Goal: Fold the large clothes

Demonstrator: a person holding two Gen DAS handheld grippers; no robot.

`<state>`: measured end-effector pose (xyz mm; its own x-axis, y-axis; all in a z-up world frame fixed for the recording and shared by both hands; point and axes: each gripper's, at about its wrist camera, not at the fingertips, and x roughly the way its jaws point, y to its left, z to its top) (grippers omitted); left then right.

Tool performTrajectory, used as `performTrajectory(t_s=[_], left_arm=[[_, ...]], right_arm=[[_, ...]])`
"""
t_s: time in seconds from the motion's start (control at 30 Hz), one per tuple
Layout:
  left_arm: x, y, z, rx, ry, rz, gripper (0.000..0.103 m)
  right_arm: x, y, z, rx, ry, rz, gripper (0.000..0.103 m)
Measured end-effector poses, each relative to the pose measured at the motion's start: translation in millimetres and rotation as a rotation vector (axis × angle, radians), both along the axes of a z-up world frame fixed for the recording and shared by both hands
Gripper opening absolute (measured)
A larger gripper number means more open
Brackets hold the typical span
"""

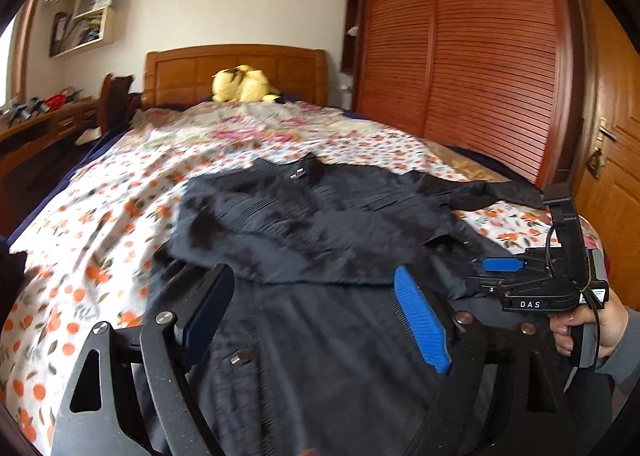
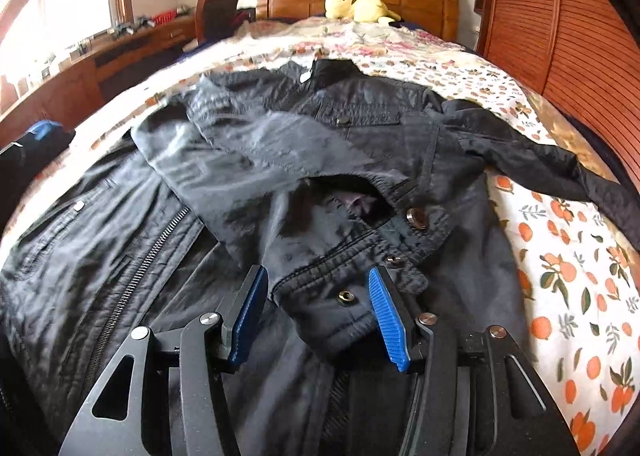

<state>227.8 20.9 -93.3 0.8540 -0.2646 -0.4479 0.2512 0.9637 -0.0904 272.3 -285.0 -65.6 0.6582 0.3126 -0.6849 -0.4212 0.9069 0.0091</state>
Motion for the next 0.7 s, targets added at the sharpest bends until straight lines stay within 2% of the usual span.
performTrajectory(t_s=[0.17,0.4,0.47,0.7], left_arm=[[22,-28,0,0.028,0.007,-0.032,0.083],[44,-48,-27,0.035,0.039,-0.028,0.083],[45,-51,-32,0.039,0.042,-0.030,0.083],[45,-55,-43,0.046,0.042,-0.043,0.083]], right_arm=[[-5,-24,16,0.012,-0.047,-0.005,0.055],[23,-51,33,-0.019,-0.083,-0.036,0.055],[35,-55,31,-0.018,-0.068,-0.043,0.055],[83,-54,5,-0.006,0.073,-0.026,0.055]])
